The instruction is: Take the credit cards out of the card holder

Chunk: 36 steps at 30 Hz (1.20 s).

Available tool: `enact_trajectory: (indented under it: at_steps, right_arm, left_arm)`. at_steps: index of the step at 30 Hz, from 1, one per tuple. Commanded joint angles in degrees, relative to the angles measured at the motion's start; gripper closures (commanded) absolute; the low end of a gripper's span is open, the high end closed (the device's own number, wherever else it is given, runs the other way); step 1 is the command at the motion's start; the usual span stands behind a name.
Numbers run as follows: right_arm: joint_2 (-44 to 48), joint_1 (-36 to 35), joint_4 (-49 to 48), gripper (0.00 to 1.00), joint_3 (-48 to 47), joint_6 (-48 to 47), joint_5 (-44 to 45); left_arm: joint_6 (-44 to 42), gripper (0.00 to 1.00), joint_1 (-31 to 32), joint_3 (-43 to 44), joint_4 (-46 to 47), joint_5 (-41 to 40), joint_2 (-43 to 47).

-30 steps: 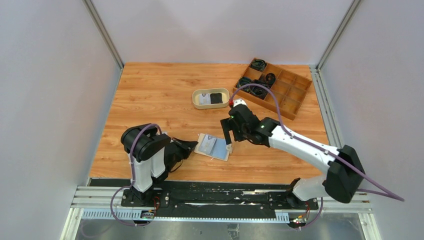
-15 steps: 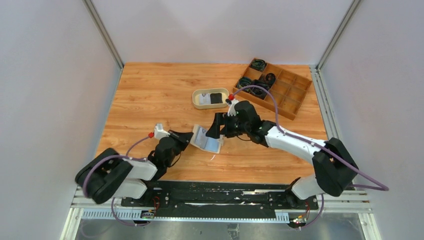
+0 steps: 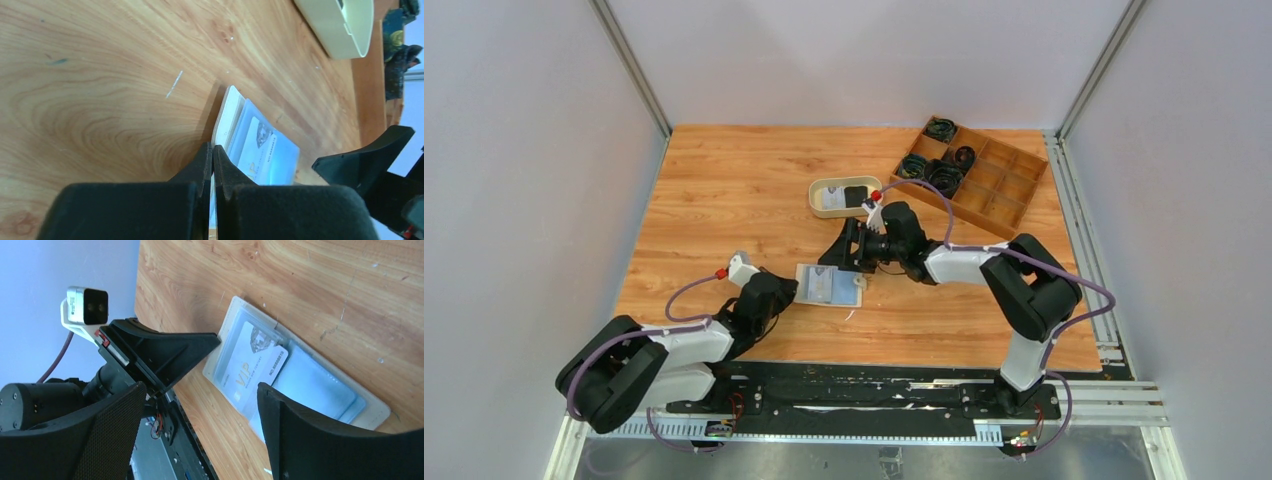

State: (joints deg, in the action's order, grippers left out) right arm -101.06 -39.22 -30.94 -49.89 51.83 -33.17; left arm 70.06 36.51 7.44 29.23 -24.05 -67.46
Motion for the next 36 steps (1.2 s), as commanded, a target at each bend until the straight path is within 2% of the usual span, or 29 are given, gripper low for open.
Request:
enact_trajectory:
  at_steps: [1, 4, 7, 18, 28, 36]
  right_arm:
    - [-1.5, 0.1, 1.1, 0.16, -3.7, 1.1, 0.1]
    - [-0.7, -0.3, 11.1, 0.16, -5.3, -2.5, 4.3]
    - [-1.1, -0.4, 14.8, 0.16, -5.3, -4.1, 5.0]
    - [-5.9, -3.7, 9.5, 0.18, -6.1, -5.4, -1.1]
    - [-10.1, -4.2, 6.5, 0.21, -7.1, -2.8, -3.0]
    - [-12.8, -4.9, 8.8, 0.21, -9.0, -1.1, -2.8]
  left_arm:
    - [-2.6, 1.0, 0.3, -0.3, -5.0, -3.4, 0.2]
    - [-3.6, 1.0, 0.3, -0.5, -6.8, -4.2, 0.9]
    - [-3.5, 1.0, 0.2, -1.7, -7.2, -4.5, 1.5]
    - [-3.6, 1.0, 0.3, -4.8, -7.7, -4.9, 1.1]
    - [-3.4, 1.0, 0.4, -5.6, -7.8, -5.2, 1.0]
    - [-3.8, 1.0, 0.4, -5.4, -7.7, -5.0, 0.8]
